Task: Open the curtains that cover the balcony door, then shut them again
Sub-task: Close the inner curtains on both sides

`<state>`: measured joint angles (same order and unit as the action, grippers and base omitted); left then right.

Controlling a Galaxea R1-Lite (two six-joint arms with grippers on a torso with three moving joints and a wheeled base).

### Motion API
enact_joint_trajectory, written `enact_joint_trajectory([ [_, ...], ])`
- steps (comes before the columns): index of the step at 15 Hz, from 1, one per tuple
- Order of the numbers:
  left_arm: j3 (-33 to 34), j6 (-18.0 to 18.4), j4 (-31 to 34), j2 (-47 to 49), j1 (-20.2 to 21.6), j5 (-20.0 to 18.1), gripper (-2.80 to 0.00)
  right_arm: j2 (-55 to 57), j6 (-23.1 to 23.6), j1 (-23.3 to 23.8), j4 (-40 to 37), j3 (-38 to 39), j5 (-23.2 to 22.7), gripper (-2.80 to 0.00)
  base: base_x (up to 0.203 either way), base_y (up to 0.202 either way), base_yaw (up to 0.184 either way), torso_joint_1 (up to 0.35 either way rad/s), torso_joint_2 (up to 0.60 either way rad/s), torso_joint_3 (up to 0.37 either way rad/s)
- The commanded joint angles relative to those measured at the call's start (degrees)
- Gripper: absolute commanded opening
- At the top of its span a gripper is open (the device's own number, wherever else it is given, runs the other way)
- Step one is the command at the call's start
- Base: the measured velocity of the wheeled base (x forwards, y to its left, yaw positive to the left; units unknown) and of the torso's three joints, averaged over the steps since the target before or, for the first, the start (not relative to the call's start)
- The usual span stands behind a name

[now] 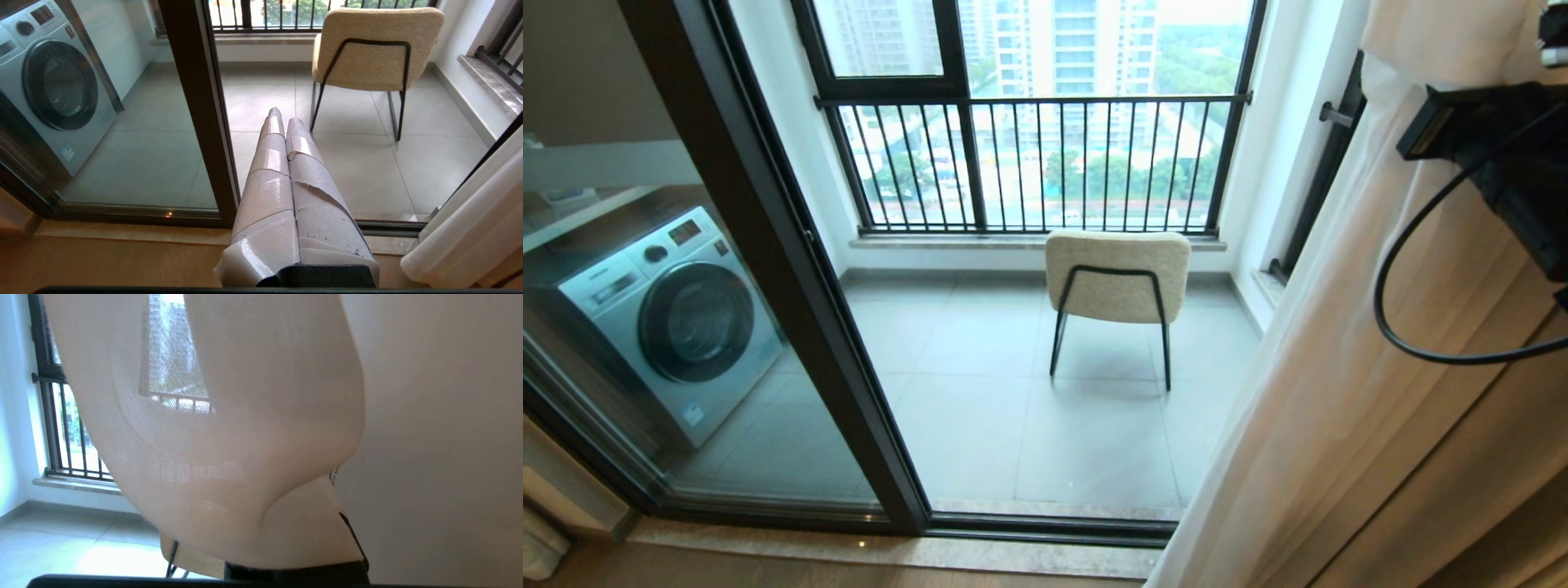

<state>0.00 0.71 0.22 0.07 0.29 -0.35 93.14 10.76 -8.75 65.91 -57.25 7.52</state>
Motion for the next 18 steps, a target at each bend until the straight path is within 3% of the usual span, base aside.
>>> enact_joint_trajectory([
  [1,0.0,0.0,0.0,0.0,0.0,0.0,-2.8,0.1,0.0,0.0,0.4,0.0,0.0,-2.8,0.0,0.068,0.024,0.002,0.0,0.006],
  [18,0.0,0.1,0.0,0.0,0.0,0.0,-2.8,-0.2,0.1,0.0,0.4,0.1,0.0,-2.8,0.0,0.041,0.011,0.002,0.0,0.001],
])
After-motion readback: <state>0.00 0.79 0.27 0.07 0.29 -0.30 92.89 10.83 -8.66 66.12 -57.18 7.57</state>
